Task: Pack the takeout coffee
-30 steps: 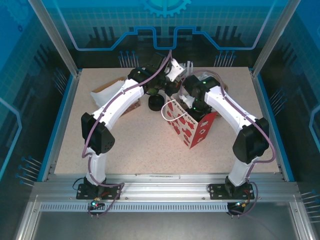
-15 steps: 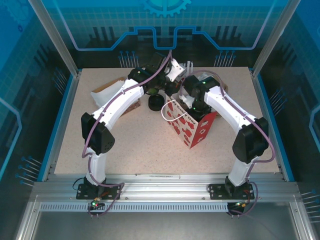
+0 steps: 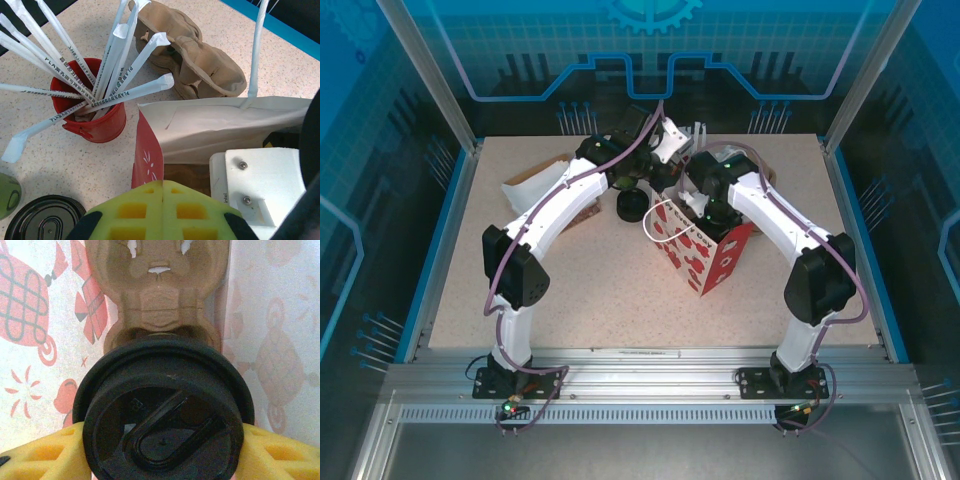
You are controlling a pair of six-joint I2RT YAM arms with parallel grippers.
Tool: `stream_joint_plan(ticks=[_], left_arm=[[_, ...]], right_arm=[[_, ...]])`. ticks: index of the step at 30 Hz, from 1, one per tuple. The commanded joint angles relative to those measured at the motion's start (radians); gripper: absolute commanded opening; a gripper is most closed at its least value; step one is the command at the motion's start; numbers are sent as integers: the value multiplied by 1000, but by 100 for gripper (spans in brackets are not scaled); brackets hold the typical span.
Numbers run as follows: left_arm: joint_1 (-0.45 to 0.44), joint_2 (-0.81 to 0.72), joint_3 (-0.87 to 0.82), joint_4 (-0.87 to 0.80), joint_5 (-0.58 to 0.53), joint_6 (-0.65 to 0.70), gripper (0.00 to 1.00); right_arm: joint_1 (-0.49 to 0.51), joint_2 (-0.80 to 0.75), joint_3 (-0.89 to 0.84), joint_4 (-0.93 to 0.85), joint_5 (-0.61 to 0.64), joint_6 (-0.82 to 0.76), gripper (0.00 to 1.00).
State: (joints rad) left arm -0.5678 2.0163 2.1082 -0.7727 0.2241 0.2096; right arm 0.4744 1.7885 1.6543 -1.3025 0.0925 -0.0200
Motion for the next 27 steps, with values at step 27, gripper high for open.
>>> stream_joint_plan(ticks=[27], left_arm=[[-2, -36, -22, -31, -20, 9, 3]], right_arm=[[-33, 45, -35, 25, -14, -14, 33]])
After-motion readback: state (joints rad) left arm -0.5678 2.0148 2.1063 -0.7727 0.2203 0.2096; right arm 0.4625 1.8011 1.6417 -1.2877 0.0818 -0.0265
